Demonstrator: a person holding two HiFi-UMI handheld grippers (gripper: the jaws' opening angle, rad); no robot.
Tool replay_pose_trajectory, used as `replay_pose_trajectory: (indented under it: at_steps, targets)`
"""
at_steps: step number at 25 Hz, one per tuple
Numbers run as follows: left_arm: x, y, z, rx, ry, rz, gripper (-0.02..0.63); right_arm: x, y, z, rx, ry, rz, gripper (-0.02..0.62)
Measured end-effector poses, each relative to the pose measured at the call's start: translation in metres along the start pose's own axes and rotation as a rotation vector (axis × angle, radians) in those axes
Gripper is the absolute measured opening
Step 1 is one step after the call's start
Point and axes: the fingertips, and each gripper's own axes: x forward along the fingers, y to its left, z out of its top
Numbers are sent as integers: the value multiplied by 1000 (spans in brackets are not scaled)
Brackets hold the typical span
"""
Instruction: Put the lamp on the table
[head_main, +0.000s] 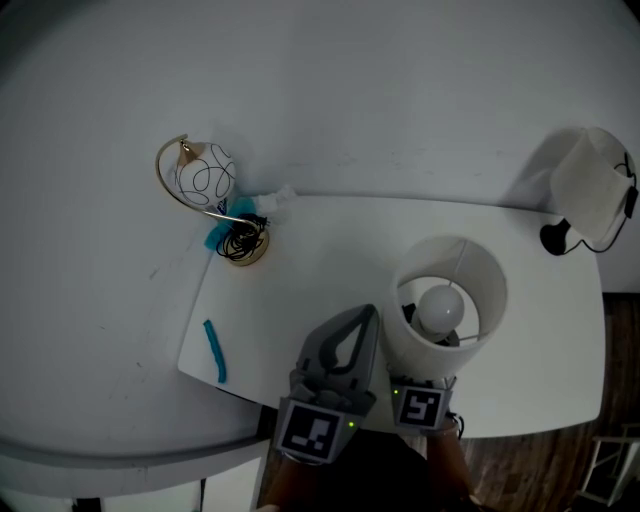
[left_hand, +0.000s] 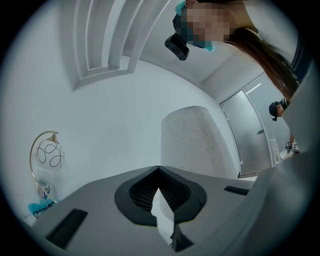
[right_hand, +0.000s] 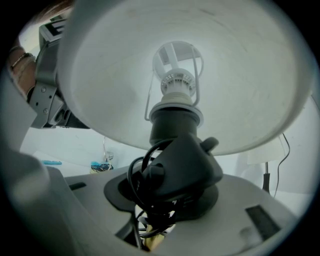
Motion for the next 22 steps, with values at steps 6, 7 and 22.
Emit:
replay_pose_trajectory:
  at_steps: [6, 7, 22]
  targets:
    - [-1, -3, 0, -5, -3, -4, -2, -3, 0, -2, -22, 16, 0, 172]
    - [-2, -4, 0, -3, -2, -5, -2, -4, 0, -1, -25, 14, -2, 173]
    - [-12, -4, 1, 4, 0, 1, -2, -10, -1, 1, -9, 9, -24, 193]
